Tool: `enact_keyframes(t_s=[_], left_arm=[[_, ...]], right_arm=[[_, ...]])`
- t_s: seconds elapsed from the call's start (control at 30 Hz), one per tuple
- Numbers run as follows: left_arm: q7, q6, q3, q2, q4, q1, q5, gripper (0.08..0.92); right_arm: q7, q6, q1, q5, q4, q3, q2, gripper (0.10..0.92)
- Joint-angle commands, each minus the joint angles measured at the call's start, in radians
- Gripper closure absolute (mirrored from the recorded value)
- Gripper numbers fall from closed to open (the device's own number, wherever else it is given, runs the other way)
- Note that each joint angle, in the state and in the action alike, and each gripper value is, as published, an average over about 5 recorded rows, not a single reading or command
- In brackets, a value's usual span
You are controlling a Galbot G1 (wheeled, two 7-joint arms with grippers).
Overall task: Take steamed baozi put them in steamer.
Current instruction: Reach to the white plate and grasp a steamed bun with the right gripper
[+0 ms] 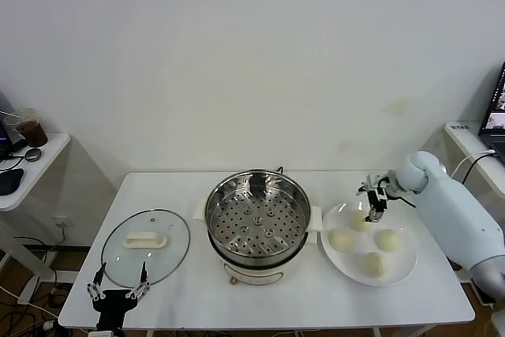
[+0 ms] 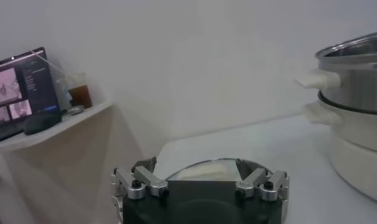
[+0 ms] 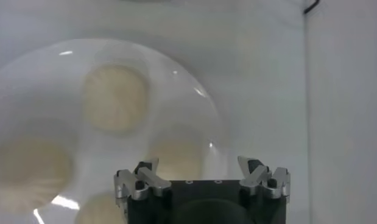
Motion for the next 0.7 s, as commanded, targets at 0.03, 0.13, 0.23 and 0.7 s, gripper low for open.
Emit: enact_keyframes(t_s=[0.03, 0.13, 0.23, 0.7], left_arm=[[0.001, 0.000, 0.000, 0.000, 0.001, 0.000, 0.001, 0.177], [0.001, 0.000, 0.000, 0.001, 0.002, 0.001, 0.001, 0.177], [0.001, 0.001, 0.000, 0.002, 0.002, 0.003, 0.001, 0.177], [0.002, 0.001, 0.003, 0.001, 0.007, 0.001, 0.005, 0.177]], right_arm=[[-0.031, 0.036, 0.037, -0.040, -0.049, -0.036, 0.024, 0.203], [-0.030, 0.034, 0.025, -0.052, -0.057, -0.025, 0.028, 0.203], [-0.028, 0.036, 0.013, -0.062, -0.064, -0.012, 0.031, 0.203], [-0.012, 0.035, -0.010, -0.073, -0.081, 0.008, 0.036, 0.203]])
